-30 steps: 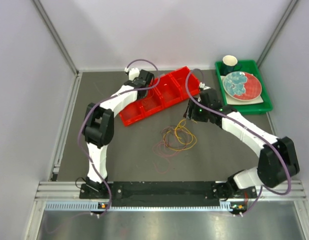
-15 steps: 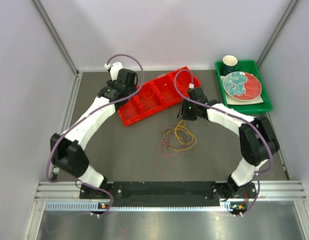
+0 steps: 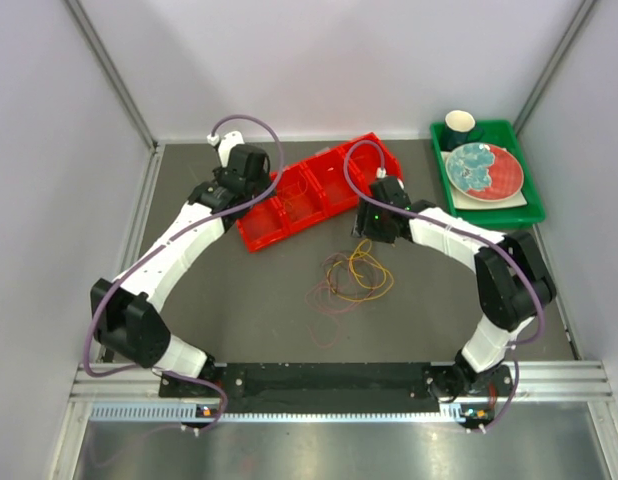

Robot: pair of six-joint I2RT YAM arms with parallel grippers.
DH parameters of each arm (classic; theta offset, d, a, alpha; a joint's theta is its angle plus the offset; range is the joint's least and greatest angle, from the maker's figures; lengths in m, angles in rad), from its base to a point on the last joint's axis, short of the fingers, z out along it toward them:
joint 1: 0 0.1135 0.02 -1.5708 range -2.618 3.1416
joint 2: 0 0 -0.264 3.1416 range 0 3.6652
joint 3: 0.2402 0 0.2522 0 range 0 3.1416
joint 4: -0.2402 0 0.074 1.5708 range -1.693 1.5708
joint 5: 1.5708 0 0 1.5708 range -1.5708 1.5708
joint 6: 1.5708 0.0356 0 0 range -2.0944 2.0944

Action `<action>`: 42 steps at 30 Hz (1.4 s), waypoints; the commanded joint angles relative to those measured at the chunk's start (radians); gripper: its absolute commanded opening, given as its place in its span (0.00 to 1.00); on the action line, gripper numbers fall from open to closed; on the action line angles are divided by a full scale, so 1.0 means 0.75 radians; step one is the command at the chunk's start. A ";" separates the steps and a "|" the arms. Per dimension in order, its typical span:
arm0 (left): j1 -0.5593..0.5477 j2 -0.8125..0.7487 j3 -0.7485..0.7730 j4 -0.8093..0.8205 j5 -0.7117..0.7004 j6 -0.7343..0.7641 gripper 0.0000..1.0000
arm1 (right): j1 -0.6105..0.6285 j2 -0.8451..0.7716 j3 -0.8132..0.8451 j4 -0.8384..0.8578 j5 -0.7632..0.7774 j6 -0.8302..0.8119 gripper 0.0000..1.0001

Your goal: Untangle the cables

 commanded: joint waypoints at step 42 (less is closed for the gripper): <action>-0.004 -0.012 -0.135 0.214 0.479 0.073 0.68 | 0.024 -0.177 0.173 -0.055 -0.002 -0.080 0.00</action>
